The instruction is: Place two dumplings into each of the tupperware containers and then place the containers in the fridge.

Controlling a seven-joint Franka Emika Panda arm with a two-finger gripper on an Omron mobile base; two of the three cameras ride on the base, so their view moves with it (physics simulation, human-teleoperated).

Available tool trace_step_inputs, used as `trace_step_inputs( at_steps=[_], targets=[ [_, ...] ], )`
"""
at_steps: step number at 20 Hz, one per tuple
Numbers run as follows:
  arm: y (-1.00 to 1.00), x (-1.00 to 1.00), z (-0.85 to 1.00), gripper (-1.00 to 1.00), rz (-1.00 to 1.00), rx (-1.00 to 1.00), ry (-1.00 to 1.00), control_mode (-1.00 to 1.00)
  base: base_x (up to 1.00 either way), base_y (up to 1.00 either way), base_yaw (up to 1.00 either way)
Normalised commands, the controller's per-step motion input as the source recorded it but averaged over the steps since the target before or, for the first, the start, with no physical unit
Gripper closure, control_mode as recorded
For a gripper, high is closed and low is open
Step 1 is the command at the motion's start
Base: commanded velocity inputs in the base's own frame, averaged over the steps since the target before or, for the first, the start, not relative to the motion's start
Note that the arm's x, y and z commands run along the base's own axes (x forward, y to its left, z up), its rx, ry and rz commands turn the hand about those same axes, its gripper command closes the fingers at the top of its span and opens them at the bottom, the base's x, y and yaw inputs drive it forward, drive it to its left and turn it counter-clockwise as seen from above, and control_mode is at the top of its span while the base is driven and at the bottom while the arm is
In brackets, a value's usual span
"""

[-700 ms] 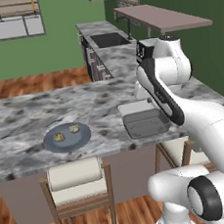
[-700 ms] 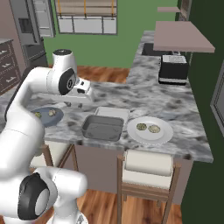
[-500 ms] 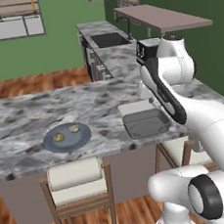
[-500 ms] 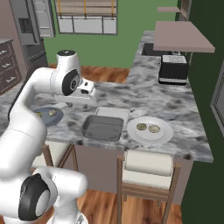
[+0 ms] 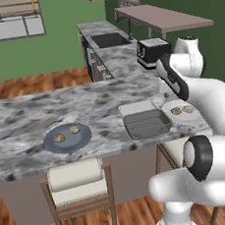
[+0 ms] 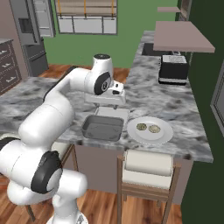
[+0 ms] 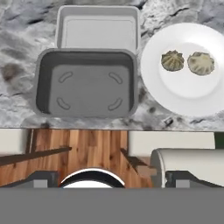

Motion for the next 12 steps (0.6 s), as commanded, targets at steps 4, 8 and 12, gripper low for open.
trace_step_inputs(
  at_steps=[4, 8, 12],
  targets=[
    [-0.90, 0.64, -0.14, -1.00, 0.00, 0.00, 0.09, -1.00, 0.00, 0.00, 0.00],
    [-0.83, 0.44, -0.14, -1.00, 0.00, 0.00, 0.12, -1.00, 0.00, 0.00, 0.00],
    [-0.61, 0.29, -0.24, -1.00, 0.00, 0.00, 0.12, -1.00, 0.00, 0.00, 0.00]
  ],
)
